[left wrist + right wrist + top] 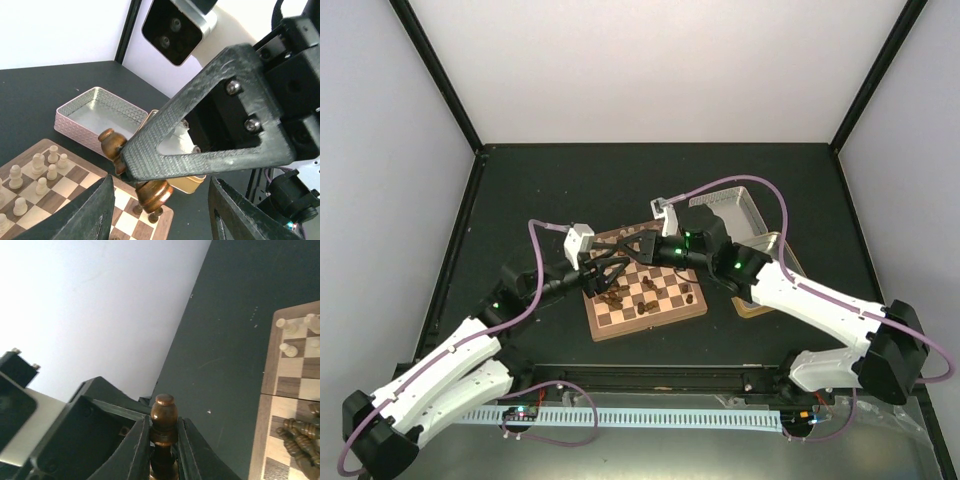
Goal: Set up the chess pieces on the board
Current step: Place the chess piece on the chessboard.
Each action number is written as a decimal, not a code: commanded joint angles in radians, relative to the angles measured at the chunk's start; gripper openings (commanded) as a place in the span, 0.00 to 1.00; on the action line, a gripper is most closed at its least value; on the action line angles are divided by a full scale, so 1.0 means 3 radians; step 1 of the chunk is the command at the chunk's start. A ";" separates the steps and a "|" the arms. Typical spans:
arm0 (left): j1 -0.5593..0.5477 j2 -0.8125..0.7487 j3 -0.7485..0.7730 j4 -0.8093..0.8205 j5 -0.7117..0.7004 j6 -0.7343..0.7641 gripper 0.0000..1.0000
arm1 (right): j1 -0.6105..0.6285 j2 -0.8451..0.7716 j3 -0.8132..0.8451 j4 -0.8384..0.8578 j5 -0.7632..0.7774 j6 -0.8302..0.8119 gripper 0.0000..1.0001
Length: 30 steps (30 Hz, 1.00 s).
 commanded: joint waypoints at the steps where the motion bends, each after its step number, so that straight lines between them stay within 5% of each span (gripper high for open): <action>1: 0.0002 0.0013 0.0100 -0.0019 0.0082 0.0064 0.52 | -0.0019 -0.0089 0.0043 0.0155 -0.0194 0.0078 0.14; 9: 0.0001 0.0097 0.0152 0.0098 0.0020 0.0019 0.38 | -0.0019 -0.0101 0.0021 0.0153 -0.0314 0.0045 0.15; 21: 0.0002 0.0097 0.0207 0.0017 0.0134 0.0530 0.02 | -0.0020 -0.0177 0.0118 -0.0282 -0.0290 -0.0339 0.26; 30: 0.0003 0.0099 0.0280 -0.0212 0.0318 0.1087 0.01 | -0.0064 -0.0169 0.0451 -0.0815 -0.0306 -0.0621 0.45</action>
